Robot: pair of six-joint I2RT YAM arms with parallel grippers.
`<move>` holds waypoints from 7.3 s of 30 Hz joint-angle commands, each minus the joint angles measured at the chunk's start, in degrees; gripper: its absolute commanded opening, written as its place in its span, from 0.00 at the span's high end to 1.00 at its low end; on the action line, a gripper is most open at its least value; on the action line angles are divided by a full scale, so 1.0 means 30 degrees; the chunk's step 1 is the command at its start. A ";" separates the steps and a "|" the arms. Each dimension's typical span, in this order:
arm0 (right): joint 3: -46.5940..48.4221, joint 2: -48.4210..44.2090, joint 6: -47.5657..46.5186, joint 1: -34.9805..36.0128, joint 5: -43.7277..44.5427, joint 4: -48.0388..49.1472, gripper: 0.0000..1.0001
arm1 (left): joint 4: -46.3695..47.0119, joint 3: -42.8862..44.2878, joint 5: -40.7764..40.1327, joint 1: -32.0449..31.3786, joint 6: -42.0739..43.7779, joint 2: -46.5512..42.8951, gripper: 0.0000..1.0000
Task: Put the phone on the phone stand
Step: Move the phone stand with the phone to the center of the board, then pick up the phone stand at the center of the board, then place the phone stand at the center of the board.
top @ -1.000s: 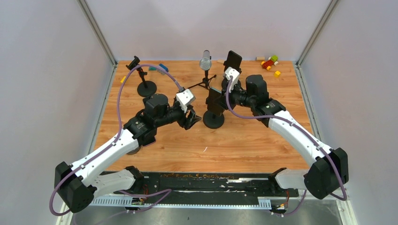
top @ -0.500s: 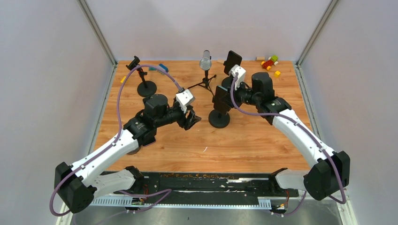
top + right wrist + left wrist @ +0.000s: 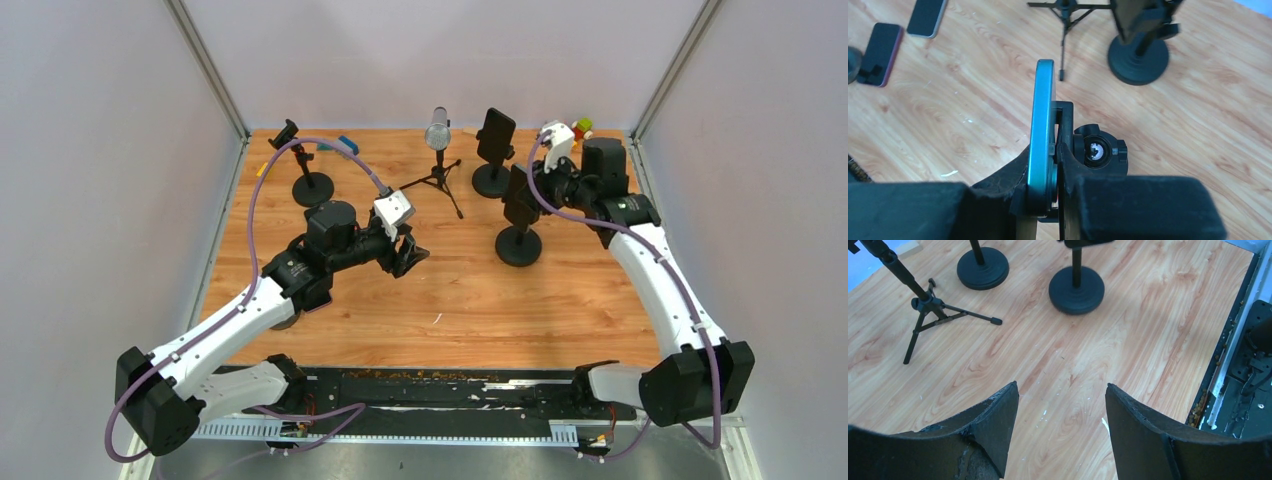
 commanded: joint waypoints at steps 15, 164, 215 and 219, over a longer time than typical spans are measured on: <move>0.7386 0.3478 -0.2239 -0.6541 -0.4424 0.2111 1.00 | 0.0894 -0.0105 0.0744 0.0069 -0.0061 -0.0268 0.28; -0.5257 -0.5516 -0.5754 0.0105 -0.8459 0.0165 0.05 | -1.9038 0.2063 -0.2961 1.7871 1.0923 0.3442 0.67; -0.4828 -0.4282 -0.5917 -0.2073 -0.4875 0.0383 0.00 | -1.9147 1.2767 0.5135 -0.1859 0.9834 1.2745 1.00; -0.4868 -0.4257 -0.5908 -0.2327 -0.4965 0.0460 0.00 | -1.9503 1.3595 0.5559 -0.1919 1.0100 1.3869 1.00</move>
